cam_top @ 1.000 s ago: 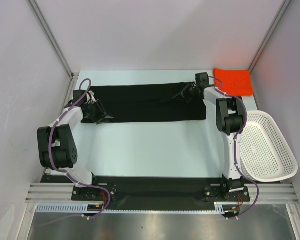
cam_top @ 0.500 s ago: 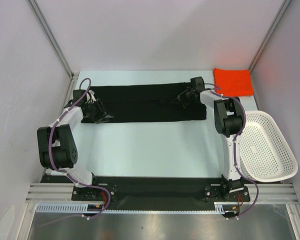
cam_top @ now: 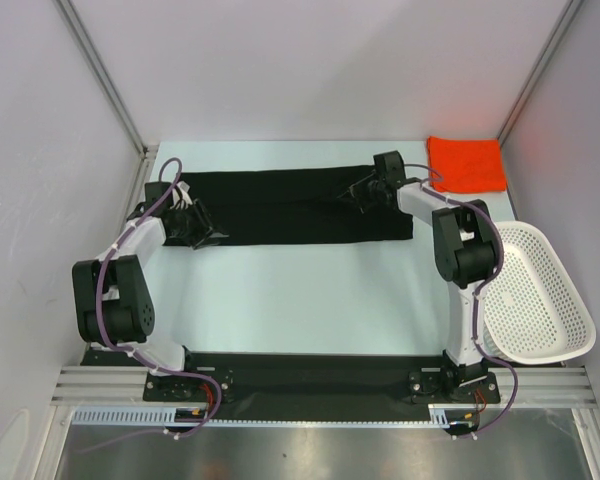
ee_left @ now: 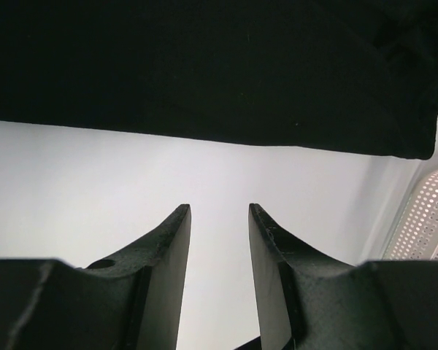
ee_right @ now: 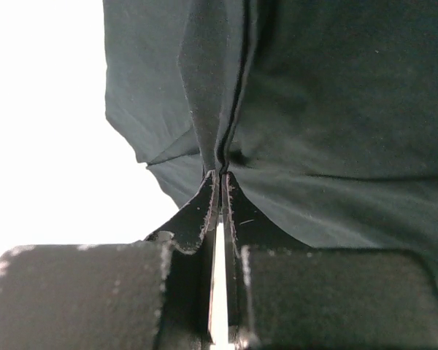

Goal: Fold and stack the t-shirts
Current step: Fold the tshirt

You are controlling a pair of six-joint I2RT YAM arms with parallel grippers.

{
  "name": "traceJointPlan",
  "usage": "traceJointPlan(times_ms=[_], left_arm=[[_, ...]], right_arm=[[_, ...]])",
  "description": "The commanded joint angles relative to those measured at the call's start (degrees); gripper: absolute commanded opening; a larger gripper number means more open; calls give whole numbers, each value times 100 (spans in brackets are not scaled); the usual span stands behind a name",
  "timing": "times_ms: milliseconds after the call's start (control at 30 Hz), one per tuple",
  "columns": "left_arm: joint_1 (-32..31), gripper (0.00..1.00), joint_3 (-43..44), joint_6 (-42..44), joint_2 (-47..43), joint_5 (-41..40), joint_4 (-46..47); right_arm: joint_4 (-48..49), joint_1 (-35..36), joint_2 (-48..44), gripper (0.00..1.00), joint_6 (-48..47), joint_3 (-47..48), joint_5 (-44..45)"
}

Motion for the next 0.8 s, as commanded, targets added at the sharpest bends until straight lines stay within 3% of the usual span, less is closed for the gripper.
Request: traceJointPlan(times_ms=[0, 533, 633, 767], left_arm=[[-50, 43, -21, 119, -236, 207, 164], [-50, 43, -117, 58, -210, 189, 252], [-50, 43, -126, 31, -175, 189, 287], [-68, 43, -56, -48, -140, 251, 357]], right_arm=[[-77, 12, -437, 2, 64, -200, 281], [134, 557, -885, 12, 1039, -965, 546], [3, 636, -956, 29, 786, -992, 424], [-305, 408, -1315, 46, -381, -842, 150]])
